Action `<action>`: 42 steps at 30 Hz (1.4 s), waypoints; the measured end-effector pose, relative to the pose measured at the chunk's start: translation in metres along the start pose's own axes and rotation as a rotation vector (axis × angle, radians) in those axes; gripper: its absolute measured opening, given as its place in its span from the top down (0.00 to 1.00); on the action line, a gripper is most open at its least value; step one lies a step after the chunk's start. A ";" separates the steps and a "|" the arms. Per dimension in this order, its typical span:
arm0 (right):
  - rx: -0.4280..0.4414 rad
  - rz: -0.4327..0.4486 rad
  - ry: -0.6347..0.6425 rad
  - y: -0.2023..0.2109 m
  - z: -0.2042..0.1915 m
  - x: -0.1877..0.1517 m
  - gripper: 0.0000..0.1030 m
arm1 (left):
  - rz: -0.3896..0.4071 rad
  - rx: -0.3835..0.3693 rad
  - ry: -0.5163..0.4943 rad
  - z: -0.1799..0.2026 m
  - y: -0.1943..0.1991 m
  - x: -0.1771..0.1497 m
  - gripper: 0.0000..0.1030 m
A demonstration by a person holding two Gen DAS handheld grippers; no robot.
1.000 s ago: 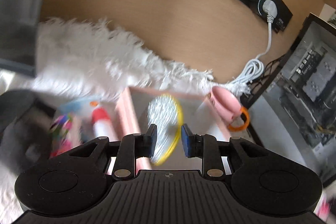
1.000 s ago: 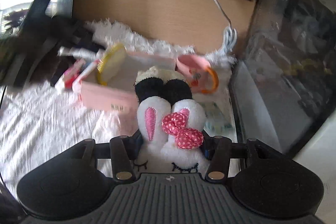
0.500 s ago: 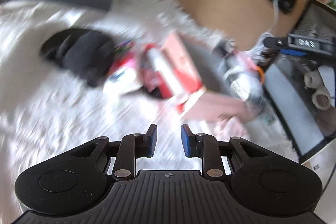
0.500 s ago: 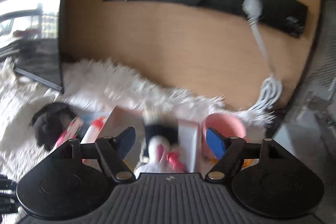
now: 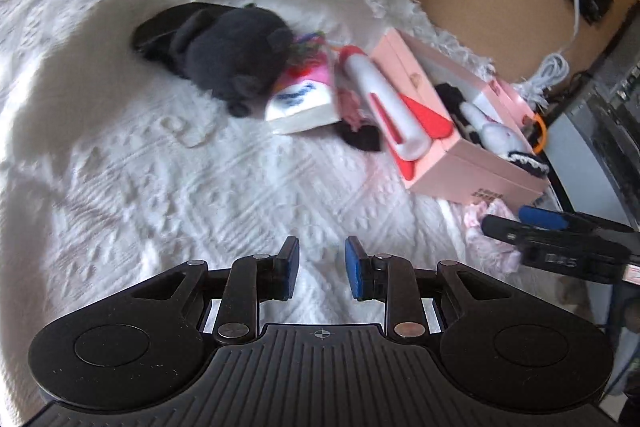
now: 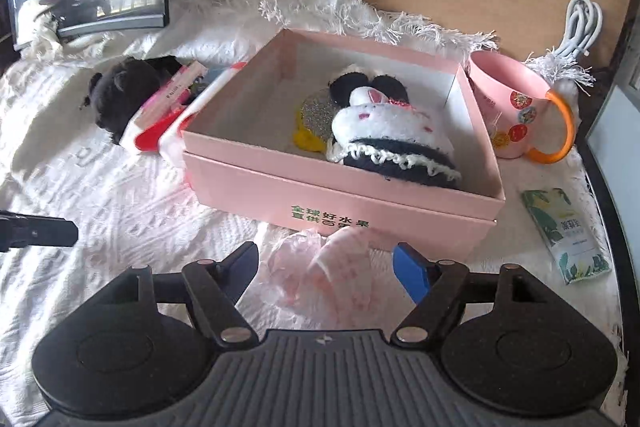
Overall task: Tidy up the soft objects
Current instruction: 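Grasp the pink checked cloth with the right gripper while the left grasps the red-white rocket toy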
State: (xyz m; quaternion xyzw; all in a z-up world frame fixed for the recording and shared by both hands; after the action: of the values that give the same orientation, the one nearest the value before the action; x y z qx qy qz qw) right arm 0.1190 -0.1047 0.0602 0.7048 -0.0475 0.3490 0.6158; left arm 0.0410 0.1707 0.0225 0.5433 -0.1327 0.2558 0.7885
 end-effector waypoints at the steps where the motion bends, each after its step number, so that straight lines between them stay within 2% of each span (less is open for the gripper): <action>1: -0.009 0.005 0.002 -0.004 -0.001 -0.001 0.51 | -0.002 -0.006 -0.015 0.004 -0.001 0.003 0.73; 2: -0.015 0.004 0.006 -0.007 -0.002 -0.001 0.70 | -0.001 -0.010 -0.030 0.009 -0.001 0.006 0.73; 3: -0.013 -0.005 0.018 -0.009 -0.004 -0.003 0.77 | 0.004 -0.016 -0.047 0.013 0.000 0.011 0.73; 5: 0.003 -0.029 0.046 -0.008 -0.007 -0.004 0.80 | 0.028 -0.028 -0.075 0.021 0.003 0.025 0.73; 9: -0.025 0.001 0.078 0.011 -0.012 -0.019 0.82 | 0.074 -0.061 -0.100 0.033 0.006 0.066 0.73; 12: -0.013 0.006 0.047 0.025 -0.010 -0.031 0.82 | 0.061 -0.082 -0.118 0.043 -0.007 0.101 0.73; 14: -0.024 0.015 0.035 0.035 -0.011 -0.039 0.82 | 0.021 -0.089 -0.098 0.045 -0.025 0.123 0.73; 16: -0.024 0.016 0.024 0.044 -0.012 -0.045 0.82 | -0.027 -0.051 -0.066 0.045 -0.047 0.142 0.73; 19: -0.028 0.016 0.018 0.055 -0.015 -0.055 0.82 | -0.091 0.082 -0.031 0.044 -0.079 0.161 0.73; 20: -0.038 0.019 0.023 0.057 -0.016 -0.057 0.82 | -0.096 0.091 -0.024 0.044 -0.086 0.165 0.72; 22: -0.066 0.023 0.027 0.062 -0.015 -0.062 0.82 | -0.095 0.051 -0.022 0.045 -0.094 0.170 0.72; 25: -0.085 0.007 -0.014 0.065 -0.005 -0.068 0.82 | -0.087 0.010 -0.043 0.046 -0.101 0.174 0.72; 28: -0.083 -0.012 -0.057 0.065 0.005 -0.072 0.82 | -0.112 -0.032 -0.046 0.047 -0.107 0.170 0.73; 33: -0.071 -0.015 -0.051 0.064 0.006 -0.073 0.82 | -0.126 -0.091 -0.066 0.041 -0.101 0.159 0.72; 37: -0.057 -0.019 -0.036 0.059 0.003 -0.071 0.82 | -0.157 -0.122 -0.113 0.039 -0.086 0.134 0.72; 42: -0.046 -0.007 -0.035 0.057 0.006 -0.066 0.82 | -0.198 -0.133 -0.189 0.045 -0.057 0.083 0.72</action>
State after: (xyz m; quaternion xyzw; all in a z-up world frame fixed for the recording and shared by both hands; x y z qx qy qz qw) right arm 0.0434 -0.1479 0.0712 0.6966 -0.0639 0.3334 0.6320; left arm 0.1444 0.1342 0.0349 0.5219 -0.1688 0.1152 0.8281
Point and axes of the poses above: each gripper's, at about its wrist camera, not at the fingertips, and y roughly against the way its jaws point, z to its right, x to its top, the point moved 2 cm from there along -y, roughly the way its jaws point, and after that the axes turned 8 degrees about -z, right-handed, at the moved point
